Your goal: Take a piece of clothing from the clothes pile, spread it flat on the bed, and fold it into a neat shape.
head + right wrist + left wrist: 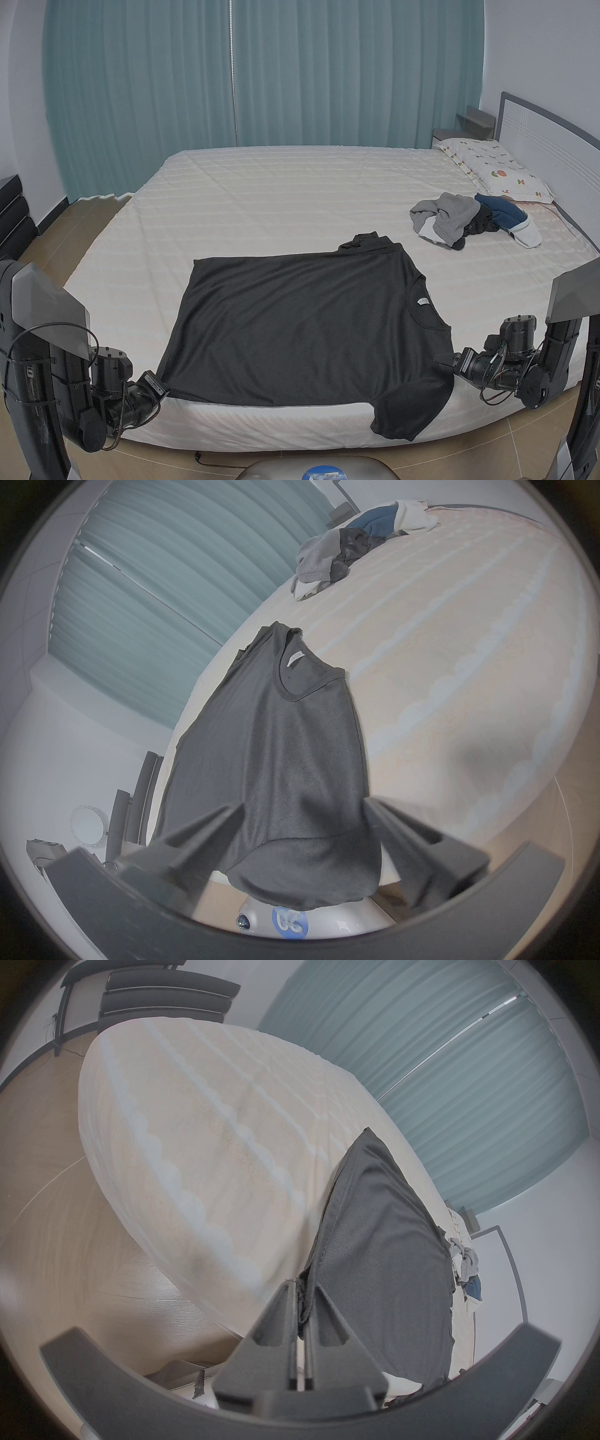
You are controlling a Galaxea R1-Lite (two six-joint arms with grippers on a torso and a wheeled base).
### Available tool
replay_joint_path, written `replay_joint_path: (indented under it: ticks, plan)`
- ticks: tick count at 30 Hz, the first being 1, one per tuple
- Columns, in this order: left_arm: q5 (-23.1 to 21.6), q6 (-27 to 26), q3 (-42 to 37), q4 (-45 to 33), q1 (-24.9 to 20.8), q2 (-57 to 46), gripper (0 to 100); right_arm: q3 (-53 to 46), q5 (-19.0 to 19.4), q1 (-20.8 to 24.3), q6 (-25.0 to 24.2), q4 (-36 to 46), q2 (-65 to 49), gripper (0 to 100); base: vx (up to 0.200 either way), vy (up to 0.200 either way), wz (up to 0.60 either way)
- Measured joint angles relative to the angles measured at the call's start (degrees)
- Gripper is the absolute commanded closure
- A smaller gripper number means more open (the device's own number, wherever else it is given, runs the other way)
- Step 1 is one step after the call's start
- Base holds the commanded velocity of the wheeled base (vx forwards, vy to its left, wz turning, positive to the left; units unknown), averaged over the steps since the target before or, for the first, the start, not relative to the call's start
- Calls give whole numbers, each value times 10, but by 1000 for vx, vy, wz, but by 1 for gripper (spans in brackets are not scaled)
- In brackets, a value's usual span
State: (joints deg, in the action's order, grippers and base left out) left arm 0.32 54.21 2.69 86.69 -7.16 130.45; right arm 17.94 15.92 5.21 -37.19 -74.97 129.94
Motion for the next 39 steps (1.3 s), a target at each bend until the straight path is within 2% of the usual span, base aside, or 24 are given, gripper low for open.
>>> replay_joint_path:
  ticks: [12, 26, 27, 39]
  plan:
    - [0, -2, 3, 0, 0, 9, 100, 67, -19, -7, 3, 4, 13, 100, 0, 0, 0]
    - [0, -1, 5, 0, 0, 15, 100, 179, -20, -9, 3, 64, 24, 100, 0, 0, 0]
    - [0, -1, 6, 0, 0, 15, 100, 182, -20, -10, 3, 65, 25, 0, 0, 0, 0]
    - [0, -1, 6, 0, 0, 16, 100, 154, -15, -28, 2, 63, 36, 0, 0, 0, 0]
